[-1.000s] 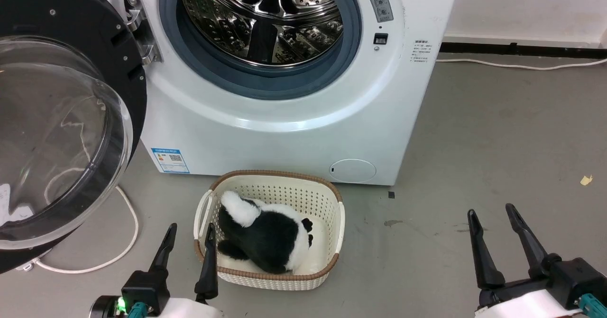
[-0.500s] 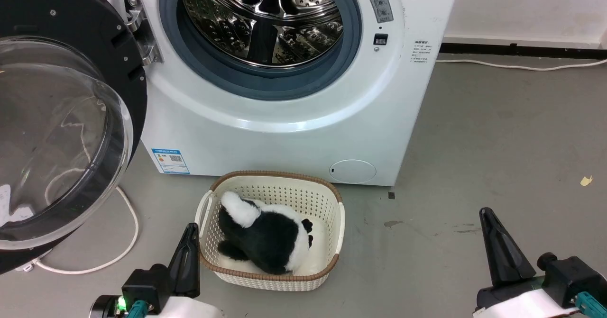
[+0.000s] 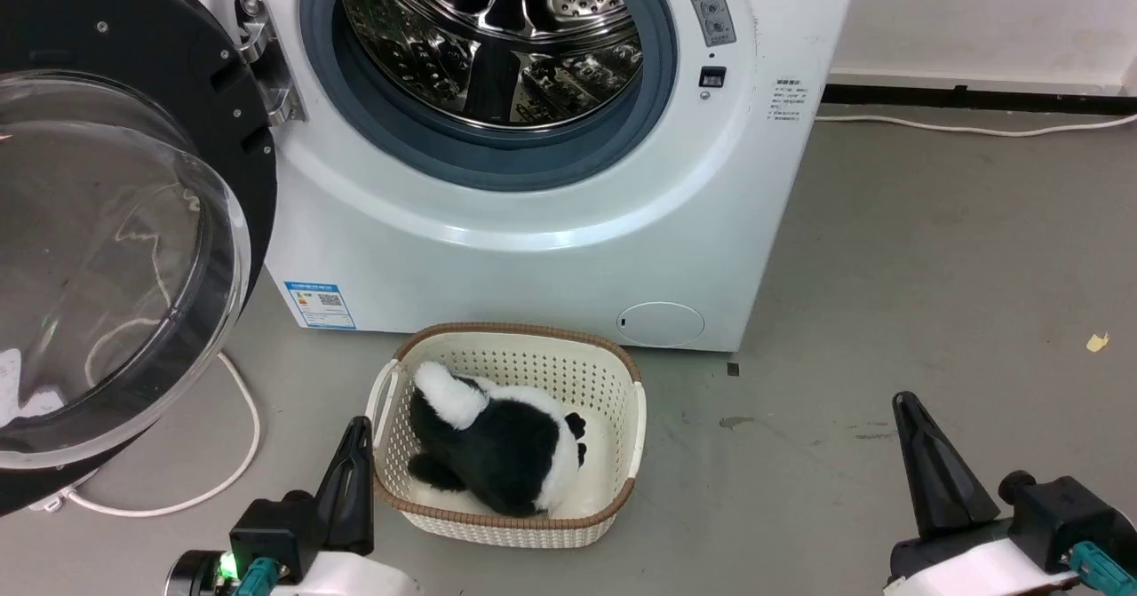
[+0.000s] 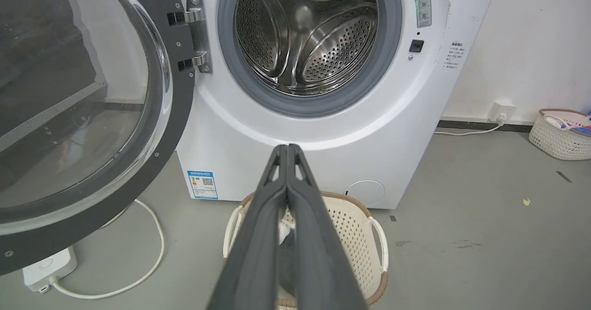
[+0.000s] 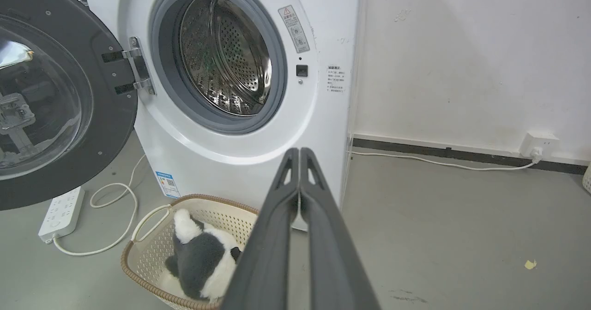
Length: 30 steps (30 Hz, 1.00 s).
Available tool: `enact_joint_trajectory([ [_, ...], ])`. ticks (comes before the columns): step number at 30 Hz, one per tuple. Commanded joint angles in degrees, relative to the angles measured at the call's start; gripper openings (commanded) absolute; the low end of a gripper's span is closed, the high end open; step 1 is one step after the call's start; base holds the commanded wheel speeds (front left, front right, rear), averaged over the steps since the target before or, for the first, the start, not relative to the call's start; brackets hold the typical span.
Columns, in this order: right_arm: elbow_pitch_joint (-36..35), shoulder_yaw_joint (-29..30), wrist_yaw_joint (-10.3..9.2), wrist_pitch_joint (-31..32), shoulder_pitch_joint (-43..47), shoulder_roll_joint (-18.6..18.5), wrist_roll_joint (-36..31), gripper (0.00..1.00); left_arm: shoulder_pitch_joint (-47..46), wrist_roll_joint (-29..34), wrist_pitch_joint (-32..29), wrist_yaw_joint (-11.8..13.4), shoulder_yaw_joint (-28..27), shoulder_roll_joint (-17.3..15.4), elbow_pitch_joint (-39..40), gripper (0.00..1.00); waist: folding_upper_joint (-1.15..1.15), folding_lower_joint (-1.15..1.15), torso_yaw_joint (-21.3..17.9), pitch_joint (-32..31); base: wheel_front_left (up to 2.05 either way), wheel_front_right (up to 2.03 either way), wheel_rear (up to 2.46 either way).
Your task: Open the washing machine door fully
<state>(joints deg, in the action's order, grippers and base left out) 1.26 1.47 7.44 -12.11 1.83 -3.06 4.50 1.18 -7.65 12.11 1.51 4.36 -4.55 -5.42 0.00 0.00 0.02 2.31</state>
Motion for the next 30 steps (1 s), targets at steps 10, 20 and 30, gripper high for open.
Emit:
enact_joint_trajectory([
  [10, -0.30, -0.21, 0.01, 1.37, -0.46, 0.05, -0.76, 0.00, -0.32, 1.25, -1.41, -0.29, -0.71, 0.22, 0.76, 0.00, 0.00, 0.00, 0.00, -0.23, 0.00, 0.00, 0.00],
  [20, -0.45, -0.40, 0.02, 3.02, -0.67, 0.07, -1.33, 0.00, -0.45, 2.23, -3.05, -0.48, -1.27, 0.44, 1.48, 0.00, 0.00, 0.00, 0.00, -0.55, 0.00, 0.00, 0.00],
  [30, -0.55, -0.54, 0.02, 4.19, -0.82, 0.08, -1.74, 0.00, -0.54, 2.93, -4.22, -0.61, -1.67, 0.60, 1.99, 0.00, 0.00, 0.00, -0.01, -0.78, 0.00, 0.00, 0.00],
])
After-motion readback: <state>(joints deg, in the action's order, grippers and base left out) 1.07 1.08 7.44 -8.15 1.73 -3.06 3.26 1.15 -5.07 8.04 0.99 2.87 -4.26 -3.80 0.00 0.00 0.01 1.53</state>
